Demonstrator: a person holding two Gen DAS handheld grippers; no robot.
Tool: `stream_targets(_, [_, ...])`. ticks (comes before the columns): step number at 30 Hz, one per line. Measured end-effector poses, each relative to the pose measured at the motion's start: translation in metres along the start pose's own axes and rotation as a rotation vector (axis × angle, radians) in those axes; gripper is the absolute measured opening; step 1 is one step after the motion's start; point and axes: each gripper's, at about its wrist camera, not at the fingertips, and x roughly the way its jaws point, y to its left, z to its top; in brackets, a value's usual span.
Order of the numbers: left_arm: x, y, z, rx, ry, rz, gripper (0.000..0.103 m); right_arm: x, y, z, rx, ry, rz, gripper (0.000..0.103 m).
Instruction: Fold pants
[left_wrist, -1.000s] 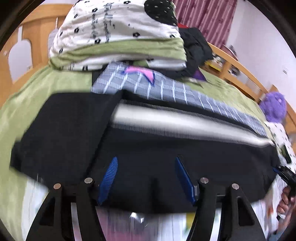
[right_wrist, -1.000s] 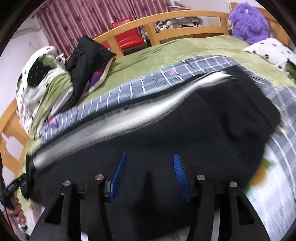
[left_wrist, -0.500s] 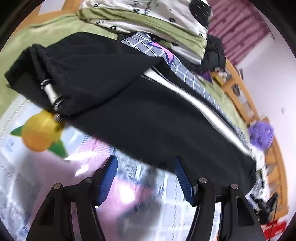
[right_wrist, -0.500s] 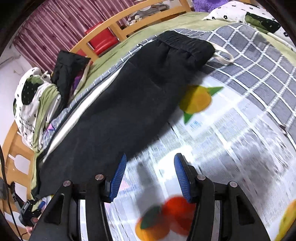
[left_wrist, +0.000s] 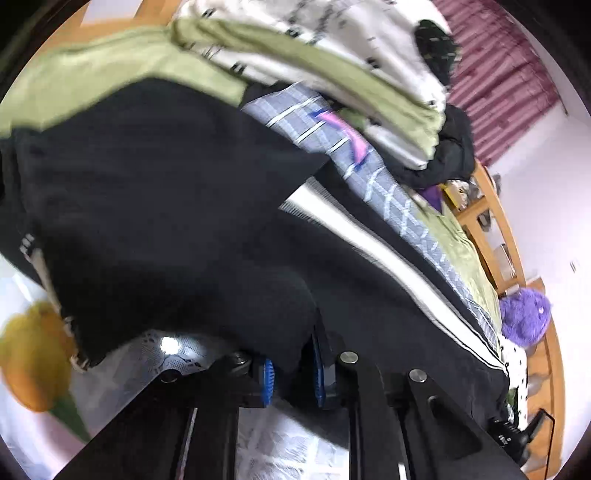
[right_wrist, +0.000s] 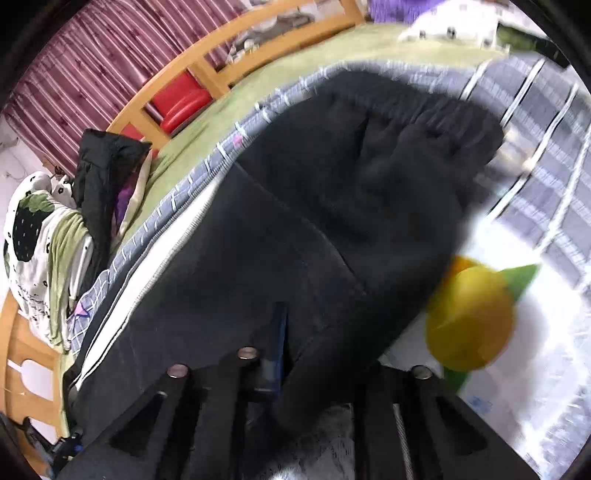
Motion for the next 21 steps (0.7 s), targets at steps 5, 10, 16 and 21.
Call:
stream_targets(5, [-0.061,-0.025,-0.012,0.148,0.009,-0.047,0.014,-0.083,0.011,-0.005,-0.076,-0.075,0.054,0.010])
stream_targets(10, [-0.109,-0.024,-0.056,0.249,0.087,-0.069,0.015,-0.148,-0.013,-0.029,-0.136,-0.056,0.021,0.010])
stream_targets(16, [-0.126,-0.004,-0.118,0.297,0.212,-0.033,0.015,-0.185,-0.083,-0.085,-0.102,0.026,-0.029,0.010])
stream_targets(21, [-0.120,0.009,-0.139,0.313,0.281,0.070,0.028,-0.166,-0.126,-0.122,-0.046,0.142,-0.050,0.022])
